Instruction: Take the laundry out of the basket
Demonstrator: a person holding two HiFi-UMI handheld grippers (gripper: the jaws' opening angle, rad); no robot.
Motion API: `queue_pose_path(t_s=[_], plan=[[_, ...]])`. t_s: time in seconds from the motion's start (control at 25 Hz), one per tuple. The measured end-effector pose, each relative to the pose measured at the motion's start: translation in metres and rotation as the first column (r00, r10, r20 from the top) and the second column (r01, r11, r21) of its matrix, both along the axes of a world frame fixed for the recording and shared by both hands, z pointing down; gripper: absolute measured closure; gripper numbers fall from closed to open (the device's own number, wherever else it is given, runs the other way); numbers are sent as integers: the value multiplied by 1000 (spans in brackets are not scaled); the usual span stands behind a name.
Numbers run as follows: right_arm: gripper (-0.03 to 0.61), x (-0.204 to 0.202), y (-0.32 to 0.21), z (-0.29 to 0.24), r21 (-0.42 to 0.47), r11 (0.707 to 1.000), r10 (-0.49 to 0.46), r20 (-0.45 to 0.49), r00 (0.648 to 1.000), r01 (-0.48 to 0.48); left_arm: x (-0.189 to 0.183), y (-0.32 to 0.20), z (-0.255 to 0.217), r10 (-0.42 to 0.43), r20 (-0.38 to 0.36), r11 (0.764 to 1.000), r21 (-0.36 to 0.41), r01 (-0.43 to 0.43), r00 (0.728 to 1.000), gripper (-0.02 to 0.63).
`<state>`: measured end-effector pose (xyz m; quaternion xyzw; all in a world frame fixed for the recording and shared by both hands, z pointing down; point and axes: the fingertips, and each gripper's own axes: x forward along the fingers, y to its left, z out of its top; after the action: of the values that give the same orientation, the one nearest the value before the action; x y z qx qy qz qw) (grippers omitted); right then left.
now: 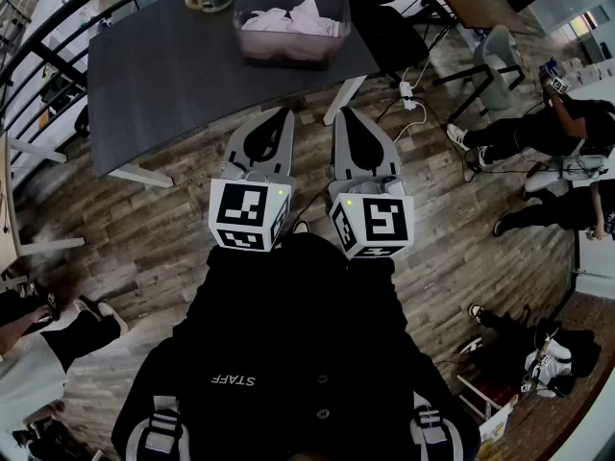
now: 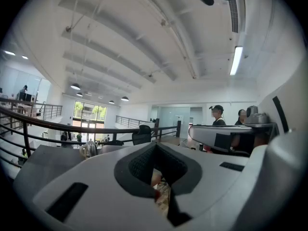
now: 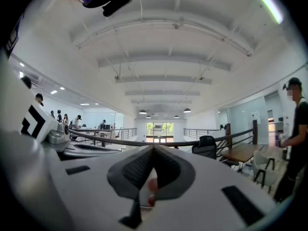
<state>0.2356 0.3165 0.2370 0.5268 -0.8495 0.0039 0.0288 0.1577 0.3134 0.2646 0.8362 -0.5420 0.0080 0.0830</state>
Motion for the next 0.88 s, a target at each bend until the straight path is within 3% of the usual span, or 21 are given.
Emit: queue_pose_path(t_s=[0.36, 0.88], plan=[[565, -22, -17, 6, -1, 1000, -3, 45, 999, 3, -23, -19, 7, 16, -4, 1000, -7, -16, 1000, 614], [565, -35, -47, 34, -76, 994, 82, 39, 996, -79, -84, -41, 42, -25, -1, 997, -67, 25, 1000, 614]])
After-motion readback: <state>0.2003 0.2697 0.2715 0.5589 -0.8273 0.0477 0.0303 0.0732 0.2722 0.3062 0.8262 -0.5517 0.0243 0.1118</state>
